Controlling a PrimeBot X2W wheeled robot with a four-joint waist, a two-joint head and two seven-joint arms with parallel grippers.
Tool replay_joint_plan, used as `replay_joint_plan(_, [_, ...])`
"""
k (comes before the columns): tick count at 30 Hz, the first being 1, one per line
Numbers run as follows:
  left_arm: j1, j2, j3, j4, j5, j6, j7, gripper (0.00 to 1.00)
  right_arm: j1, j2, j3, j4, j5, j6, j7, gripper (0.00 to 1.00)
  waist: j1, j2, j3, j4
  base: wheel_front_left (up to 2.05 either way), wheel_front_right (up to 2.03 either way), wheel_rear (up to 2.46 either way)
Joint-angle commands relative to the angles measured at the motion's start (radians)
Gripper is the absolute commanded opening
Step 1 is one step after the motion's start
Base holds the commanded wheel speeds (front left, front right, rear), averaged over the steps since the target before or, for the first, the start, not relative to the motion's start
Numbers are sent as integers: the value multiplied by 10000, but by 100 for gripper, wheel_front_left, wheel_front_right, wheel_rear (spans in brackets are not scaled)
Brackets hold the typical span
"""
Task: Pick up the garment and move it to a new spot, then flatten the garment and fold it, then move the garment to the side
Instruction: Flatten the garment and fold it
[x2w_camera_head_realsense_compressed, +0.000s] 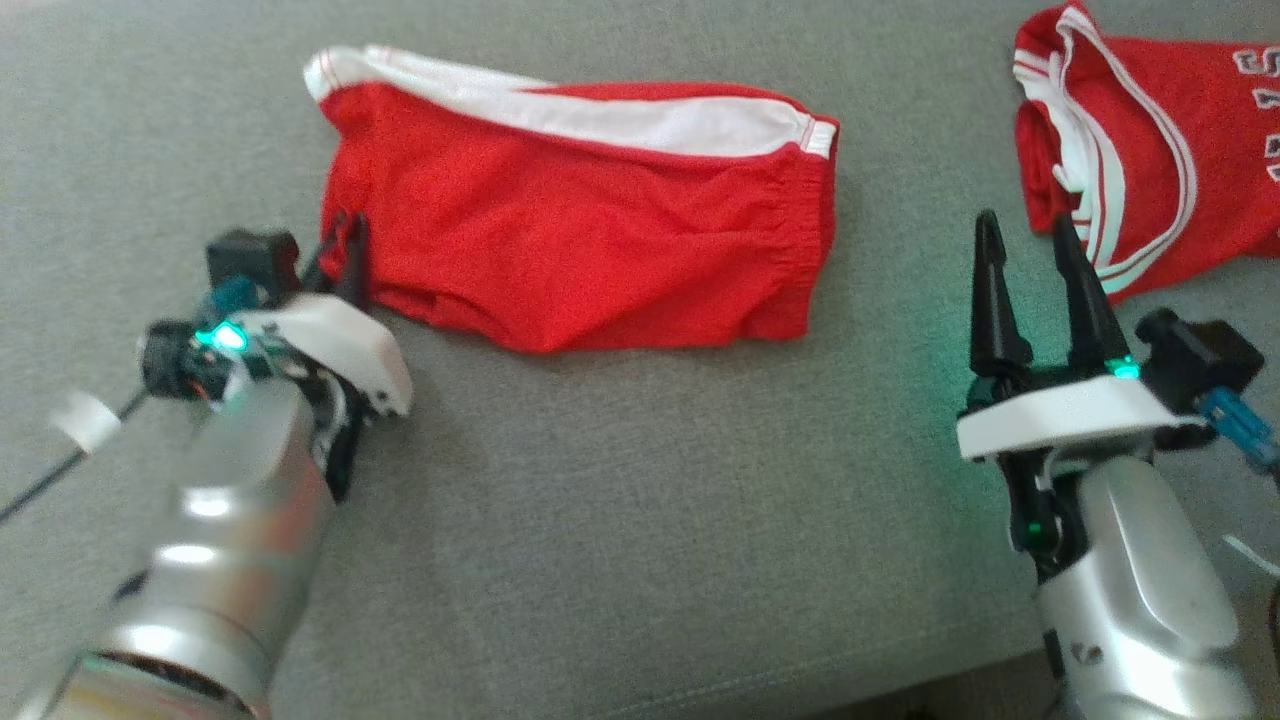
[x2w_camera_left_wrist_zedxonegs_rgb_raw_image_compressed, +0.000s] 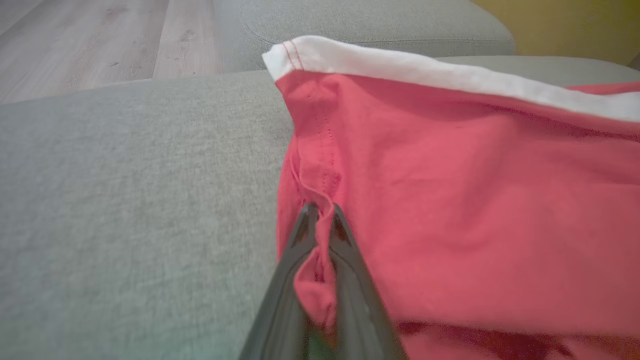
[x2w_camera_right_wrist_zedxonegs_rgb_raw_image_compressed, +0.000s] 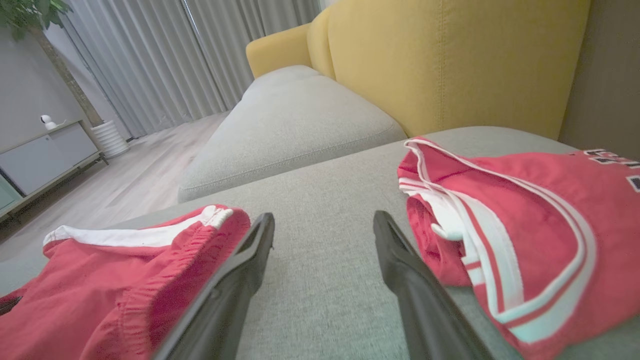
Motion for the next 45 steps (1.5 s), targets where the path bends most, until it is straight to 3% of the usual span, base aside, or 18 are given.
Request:
replay_joint_plan(1, [594,90,221,149,-106,-10,-167,0,262,45,64,-181,13,65,-110,100,0,0,-421,306,0,0,0])
replay_joint_plan(7, [1339,-234,556,-255,-291,291,-456,0,644,45,-144,45,-183,65,-110,100,0,0,-1197,890,0,0,0])
replay_joint_plan(14, [3452,-234,1471,-2805,274,1136,-472,0,1253,45,-288,264,-499,65,-110,100,0,0,-2031,1632,0,0,0])
replay_joint_plan(19, [4784,-340,2086,-4115,914,1425,-473,0,1488,45,-234,383,-612,65,-110,100,0,0,-2208,1855,0,0,0])
replay_joint_plan(20, [4967,-369,2224,-4376,1070,1471,-473,42,1504,45,-202,397,-623,65,-110,100,0,0,-2215,1875,0,0,0])
replay_joint_plan(21, [5134,-403,2366,-4638,1226,1501,-473,100,1502,45,-154,402,-645,65,-110,100,0,0,-2215,1895,0,0,0])
replay_joint_plan(25, [5654,-585,2826,-5446,1853,1561,-474,100,1336,45,153,384,-773,65,-110,100,0,0,-2148,2059,0,0,0])
replay_joint_plan(35, [6132,-908,3156,-6244,2780,1163,-474,100,-336,45,1347,1098,-1311,65,-111,100,0,0,-1930,3177,0,0,0])
replay_joint_plan(45, [6477,-938,2909,-6274,2413,978,-474,100,-1046,45,178,3687,-2274,65,-111,100,0,0,-1879,3854,0,0,0])
